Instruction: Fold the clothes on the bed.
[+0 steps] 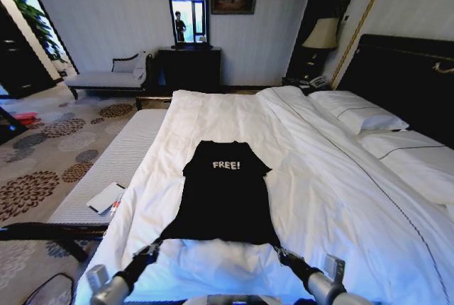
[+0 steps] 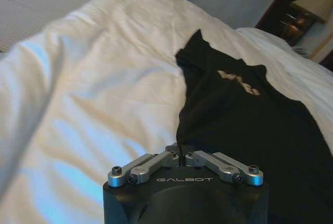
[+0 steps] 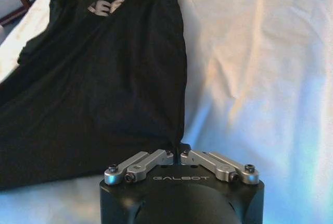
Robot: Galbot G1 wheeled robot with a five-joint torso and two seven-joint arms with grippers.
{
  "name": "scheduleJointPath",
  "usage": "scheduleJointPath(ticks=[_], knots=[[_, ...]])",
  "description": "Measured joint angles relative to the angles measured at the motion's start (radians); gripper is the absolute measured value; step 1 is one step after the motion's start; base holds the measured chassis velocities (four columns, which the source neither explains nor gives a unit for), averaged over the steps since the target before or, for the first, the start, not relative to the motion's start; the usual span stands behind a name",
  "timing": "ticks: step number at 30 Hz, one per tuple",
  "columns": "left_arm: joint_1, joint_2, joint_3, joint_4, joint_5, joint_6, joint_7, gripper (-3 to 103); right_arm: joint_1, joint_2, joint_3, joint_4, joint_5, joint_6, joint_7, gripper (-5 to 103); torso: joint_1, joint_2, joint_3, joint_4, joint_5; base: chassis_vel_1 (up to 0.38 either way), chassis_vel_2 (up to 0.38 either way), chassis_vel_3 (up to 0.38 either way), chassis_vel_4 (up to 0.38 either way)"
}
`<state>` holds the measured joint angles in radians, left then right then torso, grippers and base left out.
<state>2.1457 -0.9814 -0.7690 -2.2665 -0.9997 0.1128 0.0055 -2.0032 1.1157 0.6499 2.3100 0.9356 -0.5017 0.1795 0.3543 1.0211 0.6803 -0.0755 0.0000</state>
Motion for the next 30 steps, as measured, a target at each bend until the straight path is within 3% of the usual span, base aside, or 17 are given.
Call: scheduleJointPath(ticks=[6, 11, 16, 30], knots=[[0.038, 0.005, -0.027, -0.005, -0.004, -0.013, 0.001, 0, -0.012, -0.014, 0.016, 0.016, 0.015, -0.025, 0.020, 1, 0.000, 0.000, 0.000, 0.0000, -0.0001, 0.000, 0.000, 0.000, 0.000], [0.049, -0.008, 0.002, -0.008, 0.027, -0.020, 0.001, 0, -0.021, -0.012, 0.010, 0.014, 0.001, -0.028, 0.020, 1, 0.000, 0.000, 0.000, 0.0000, 0.0000, 0.000, 0.000, 0.000, 0.000], [0.067, -0.036, 0.075, 0.012, 0.102, -0.038, 0.003, 0, -0.034, 0.006, -0.005, -0.001, -0.034, -0.026, 0.014, 1, 0.000, 0.000, 0.000, 0.0001, 0.0000, 0.000, 0.000, 0.000, 0.000], [0.141, -0.040, 0.059, 0.032, 0.118, -0.091, 0.010, 0, -0.092, 0.035, -0.037, 0.005, -0.123, -0.015, 0.003, 1, 0.000, 0.000, 0.000, 0.0000, 0.0001, 0.000, 0.000, 0.000, 0.000]])
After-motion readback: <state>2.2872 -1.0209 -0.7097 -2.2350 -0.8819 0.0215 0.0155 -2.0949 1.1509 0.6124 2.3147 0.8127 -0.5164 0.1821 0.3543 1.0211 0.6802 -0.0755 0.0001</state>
